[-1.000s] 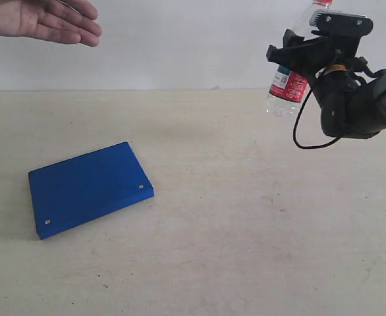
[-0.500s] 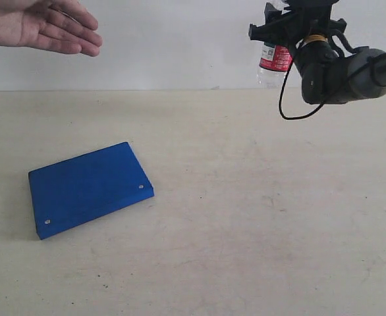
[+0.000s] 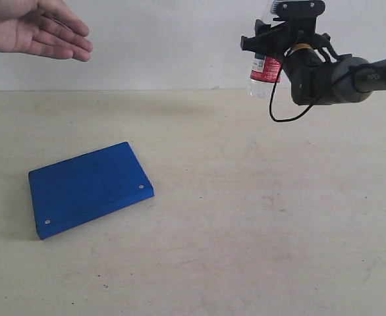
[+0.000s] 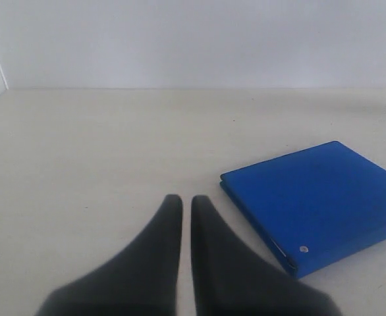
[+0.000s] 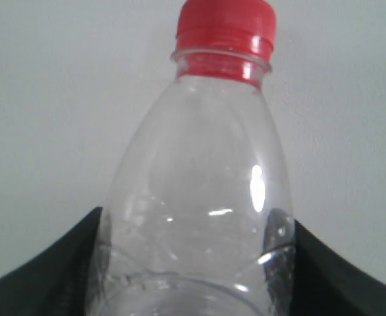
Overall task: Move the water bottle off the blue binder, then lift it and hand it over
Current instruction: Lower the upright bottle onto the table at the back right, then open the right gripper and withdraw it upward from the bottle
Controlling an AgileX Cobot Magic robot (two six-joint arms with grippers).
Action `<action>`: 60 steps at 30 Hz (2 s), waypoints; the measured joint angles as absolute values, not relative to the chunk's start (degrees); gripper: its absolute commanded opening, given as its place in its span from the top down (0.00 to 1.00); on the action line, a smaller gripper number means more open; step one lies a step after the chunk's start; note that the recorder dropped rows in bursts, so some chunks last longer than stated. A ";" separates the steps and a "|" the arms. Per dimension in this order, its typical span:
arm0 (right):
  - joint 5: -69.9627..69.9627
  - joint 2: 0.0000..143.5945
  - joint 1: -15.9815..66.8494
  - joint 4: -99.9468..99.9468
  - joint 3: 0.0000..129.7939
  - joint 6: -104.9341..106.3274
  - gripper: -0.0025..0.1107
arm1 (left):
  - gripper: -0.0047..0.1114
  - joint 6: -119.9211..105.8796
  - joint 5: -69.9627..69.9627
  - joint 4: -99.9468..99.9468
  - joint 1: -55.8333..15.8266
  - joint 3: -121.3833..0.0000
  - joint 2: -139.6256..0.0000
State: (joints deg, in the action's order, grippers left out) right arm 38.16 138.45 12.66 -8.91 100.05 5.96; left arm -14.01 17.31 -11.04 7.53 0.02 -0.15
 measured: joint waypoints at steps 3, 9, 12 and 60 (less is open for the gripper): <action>35.77 139.72 12.66 -8.91 103.23 8.77 0.61 | 0.92 -14.01 17.31 -11.04 7.53 0.02 -0.15; 28.40 141.67 12.66 -8.82 107.84 11.63 0.58 | 0.92 -14.01 17.31 -11.04 7.53 0.02 -0.15; 27.47 141.67 12.66 -8.82 108.13 15.12 0.58 | 0.92 -14.01 17.31 -11.04 7.53 0.02 -0.15; -43.31 104.58 12.66 -13.33 108.36 14.81 0.87 | 0.92 -14.11 17.31 -11.04 7.53 0.02 -0.15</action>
State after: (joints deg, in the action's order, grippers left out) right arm -43.31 104.58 12.66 -13.33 108.36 14.81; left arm -14.11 17.31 -11.04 7.53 0.02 -0.15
